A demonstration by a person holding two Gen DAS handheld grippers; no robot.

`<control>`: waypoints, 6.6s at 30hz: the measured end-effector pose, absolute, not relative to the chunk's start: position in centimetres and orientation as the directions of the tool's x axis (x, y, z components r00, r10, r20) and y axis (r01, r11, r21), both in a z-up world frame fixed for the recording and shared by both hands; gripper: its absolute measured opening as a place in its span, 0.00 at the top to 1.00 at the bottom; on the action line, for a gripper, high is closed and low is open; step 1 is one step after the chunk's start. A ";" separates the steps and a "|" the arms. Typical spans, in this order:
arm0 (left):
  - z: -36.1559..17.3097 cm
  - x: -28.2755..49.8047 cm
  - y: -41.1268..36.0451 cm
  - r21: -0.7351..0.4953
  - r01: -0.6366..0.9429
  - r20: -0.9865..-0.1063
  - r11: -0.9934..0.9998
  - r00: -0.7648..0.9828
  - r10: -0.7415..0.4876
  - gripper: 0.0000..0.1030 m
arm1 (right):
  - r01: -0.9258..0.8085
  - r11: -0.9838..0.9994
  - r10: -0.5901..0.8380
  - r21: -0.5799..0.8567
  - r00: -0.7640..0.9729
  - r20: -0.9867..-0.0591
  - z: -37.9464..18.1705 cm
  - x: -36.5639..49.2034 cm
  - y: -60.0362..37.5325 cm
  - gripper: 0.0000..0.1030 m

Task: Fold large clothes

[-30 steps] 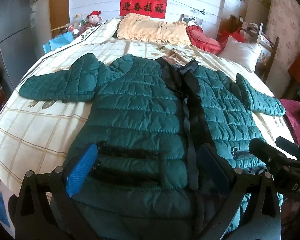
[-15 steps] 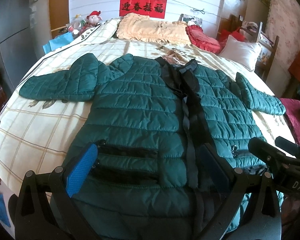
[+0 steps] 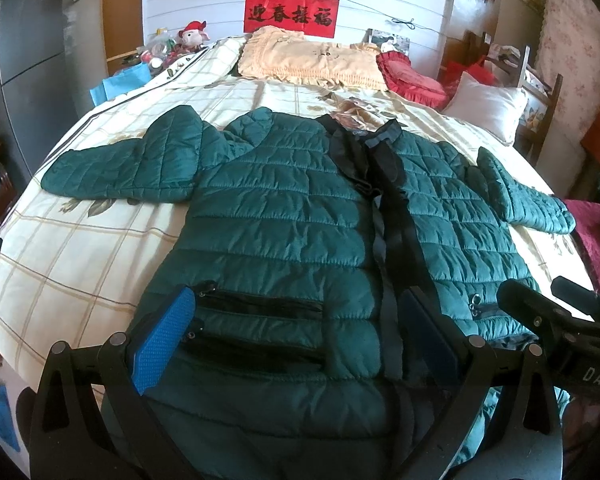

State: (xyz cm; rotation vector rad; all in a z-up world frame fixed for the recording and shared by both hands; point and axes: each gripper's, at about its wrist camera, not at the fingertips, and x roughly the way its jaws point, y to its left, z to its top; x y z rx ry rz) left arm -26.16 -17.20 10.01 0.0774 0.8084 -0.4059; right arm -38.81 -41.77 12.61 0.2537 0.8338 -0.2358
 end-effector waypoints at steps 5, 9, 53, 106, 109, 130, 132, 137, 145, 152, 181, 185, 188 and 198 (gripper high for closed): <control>9.9 -26.0 -17.1 -0.082 0.380 -0.716 0.921 0.620 -0.320 0.00 | 0.303 0.944 -0.105 0.127 0.645 -0.757 12.5 -38.5 -41.7 0.00; 9.9 -26.0 -17.1 -0.081 0.380 -0.716 0.921 0.620 -0.319 0.00 | 0.302 0.944 -0.102 0.130 0.643 -0.759 12.4 -38.4 -41.6 0.00; 10.3 -14.6 -6.8 -0.106 0.128 -0.752 0.986 0.638 -0.164 0.00 | 0.237 0.966 -0.070 0.106 0.634 -0.770 11.3 -32.5 -40.8 0.00; 3.0 10.4 14.4 -0.236 -0.354 -0.765 0.905 0.641 0.051 0.87 | 0.249 0.964 -0.060 0.093 0.545 -0.836 8.5 -26.2 -41.0 0.00; 4.1 9.8 14.1 -0.236 -0.318 -0.748 0.918 0.663 0.037 0.91 | 0.251 0.963 -0.057 0.099 0.547 -0.835 8.5 -26.4 -41.1 0.00; 13.3 2.1 4.0 -0.359 0.028 -0.622 0.933 0.738 -0.262 0.93 | 0.253 0.956 -0.022 0.151 0.571 -0.820 9.1 -29.7 -41.5 0.00; 13.9 1.1 2.5 -0.356 0.062 -0.615 0.932 0.735 -0.284 0.93 | 0.259 0.953 -0.023 0.155 0.573 -0.819 9.2 -30.0 -41.8 0.00; 15.5 -0.8 -1.7 -0.350 0.154 -0.601 0.924 0.720 -0.347 0.93 | 0.265 0.949 -0.018 0.171 0.587 -0.809 9.6 -30.9 -42.4 0.00; 16.9 -3.2 -8.9 -0.346 0.282 -0.605 0.895 0.662 -0.442 0.93 | 0.282 0.939 -0.015 0.196 0.604 -0.797 10.0 -32.1 -43.5 0.00; 16.8 -5.4 -15.1 -0.340 0.365 -0.620 0.867 0.606 -0.498 0.93 | 0.301 0.928 -0.012 0.219 0.611 -0.791 9.9 -33.1 -44.7 0.00; 13.5 -11.2 -33.5 -0.357 0.592 -0.687 0.722 0.358 -0.633 0.93 | 0.394 0.876 -0.022 0.278 0.608 -0.794 8.5 -35.5 -50.2 0.00; 11.3 -10.5 -33.9 -0.376 0.573 -0.712 0.728 0.325 -0.623 0.93 | 0.399 0.876 -0.030 0.271 0.605 -0.795 8.6 -35.6 -50.5 0.00; 10.2 -10.3 -34.0 -0.393 0.574 -0.717 0.719 0.299 -0.630 0.93 | 0.405 0.875 -0.037 0.264 0.600 -0.799 8.5 -35.6 -50.8 0.00; 9.3 -10.3 -33.2 -0.399 0.584 -0.721 0.707 0.276 -0.635 0.92 | 0.421 0.889 -0.115 0.180 0.586 -0.802 9.0 -33.7 -51.7 0.00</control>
